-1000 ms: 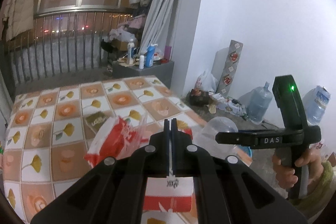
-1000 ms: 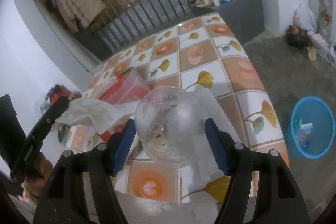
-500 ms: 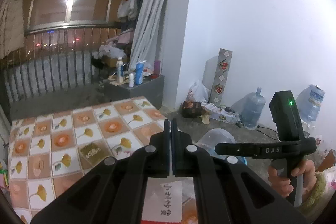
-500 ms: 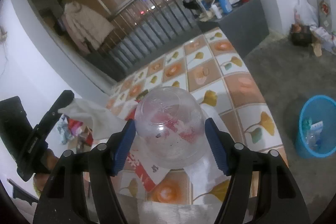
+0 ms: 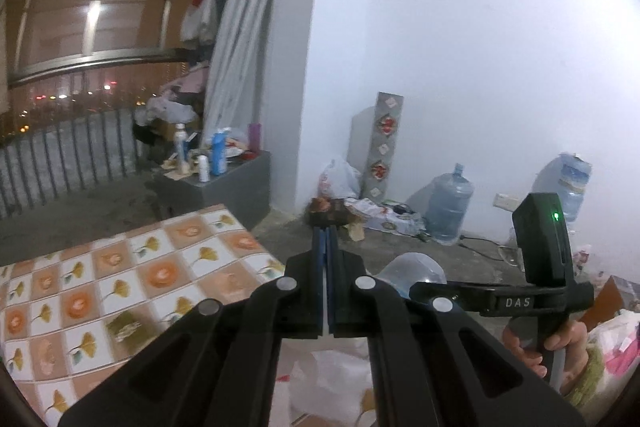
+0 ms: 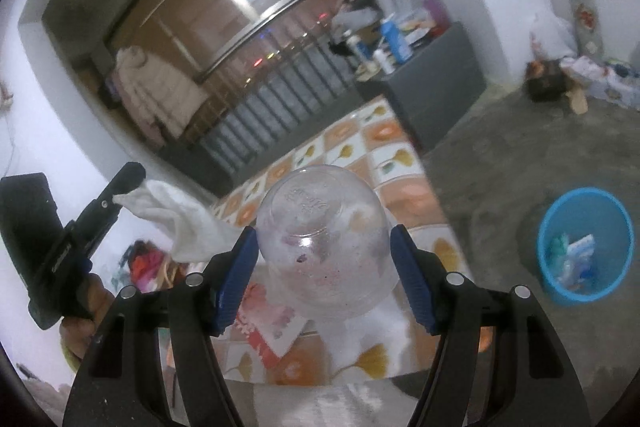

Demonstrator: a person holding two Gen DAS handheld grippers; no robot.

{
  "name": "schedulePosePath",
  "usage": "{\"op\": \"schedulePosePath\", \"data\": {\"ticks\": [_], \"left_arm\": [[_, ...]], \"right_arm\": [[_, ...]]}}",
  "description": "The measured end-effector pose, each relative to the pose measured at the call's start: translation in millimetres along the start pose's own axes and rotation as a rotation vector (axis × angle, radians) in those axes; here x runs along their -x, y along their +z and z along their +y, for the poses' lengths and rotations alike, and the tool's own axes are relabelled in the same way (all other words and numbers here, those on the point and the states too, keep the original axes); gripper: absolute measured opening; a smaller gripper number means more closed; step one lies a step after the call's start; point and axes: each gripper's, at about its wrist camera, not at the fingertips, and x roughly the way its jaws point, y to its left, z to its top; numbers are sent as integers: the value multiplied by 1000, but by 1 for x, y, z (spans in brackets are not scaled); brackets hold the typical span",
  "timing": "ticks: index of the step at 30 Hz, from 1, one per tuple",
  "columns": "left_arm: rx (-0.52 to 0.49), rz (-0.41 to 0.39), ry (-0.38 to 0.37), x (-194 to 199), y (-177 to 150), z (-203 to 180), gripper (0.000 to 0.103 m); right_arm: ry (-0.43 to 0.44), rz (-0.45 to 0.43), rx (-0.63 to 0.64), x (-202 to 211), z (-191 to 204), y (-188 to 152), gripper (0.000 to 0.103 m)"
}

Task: Collect trash
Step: 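Carry both items over the blue wastebasket and open both grippers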

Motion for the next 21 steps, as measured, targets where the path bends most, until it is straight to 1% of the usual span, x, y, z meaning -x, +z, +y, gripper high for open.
{"op": "schedulePosePath", "data": {"ticks": [5, 9, 15, 21], "left_arm": [[-3, 39, -68, -36, 13, -23, 1], [-12, 92, -124, -75, 20, -45, 1], [-26, 223, -193, -155, 18, -79, 1], [-72, 388, -230, -252, -1, -122, 1]], "right_arm": [[-42, -49, -63, 23, -34, 2, 63], [-77, -91, -127, 41, -68, 3, 63], [-152, -117, -234, 53, -121, 2, 63], [-242, -108, -372, 51, -184, -2, 64]]}}
